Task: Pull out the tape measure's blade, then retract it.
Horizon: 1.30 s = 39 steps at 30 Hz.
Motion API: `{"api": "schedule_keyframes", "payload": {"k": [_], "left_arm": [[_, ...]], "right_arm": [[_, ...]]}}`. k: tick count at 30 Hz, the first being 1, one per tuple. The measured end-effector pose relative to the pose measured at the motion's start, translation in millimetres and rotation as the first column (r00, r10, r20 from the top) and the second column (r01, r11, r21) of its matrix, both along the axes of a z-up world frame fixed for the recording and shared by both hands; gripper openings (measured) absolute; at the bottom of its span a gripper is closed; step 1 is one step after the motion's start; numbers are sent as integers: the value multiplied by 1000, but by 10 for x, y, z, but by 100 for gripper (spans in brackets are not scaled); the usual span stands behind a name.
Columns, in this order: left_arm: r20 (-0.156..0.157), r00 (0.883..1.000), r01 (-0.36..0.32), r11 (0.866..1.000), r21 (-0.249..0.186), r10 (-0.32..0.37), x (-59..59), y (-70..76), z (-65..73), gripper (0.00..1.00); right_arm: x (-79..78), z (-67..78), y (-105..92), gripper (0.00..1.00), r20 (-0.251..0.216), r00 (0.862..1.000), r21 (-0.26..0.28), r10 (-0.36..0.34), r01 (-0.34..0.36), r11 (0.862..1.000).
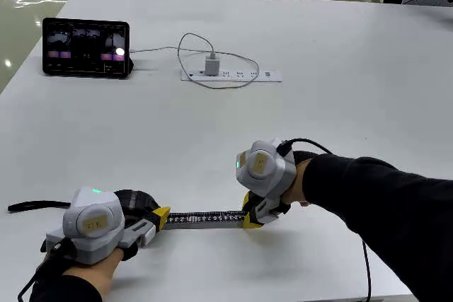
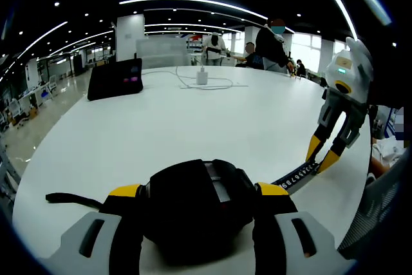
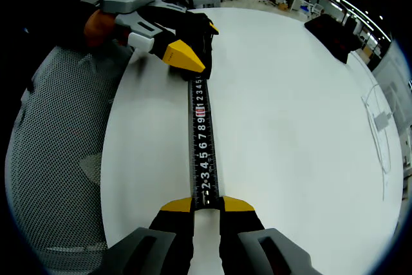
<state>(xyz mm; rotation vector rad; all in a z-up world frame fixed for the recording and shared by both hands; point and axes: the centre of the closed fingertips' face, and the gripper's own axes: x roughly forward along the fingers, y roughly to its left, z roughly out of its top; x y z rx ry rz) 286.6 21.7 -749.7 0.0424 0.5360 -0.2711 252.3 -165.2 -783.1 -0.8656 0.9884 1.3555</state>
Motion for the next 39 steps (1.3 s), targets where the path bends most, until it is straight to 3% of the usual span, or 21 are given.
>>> {"api": "schedule_keyframes", "payload": {"k": [39], "left_arm": [[-8,1000,4,1000,-2,-4,-11,-3,0,65]], "right_arm": [[21,-5,119,10,-3,1000,-2,-1,1,1000]]}}
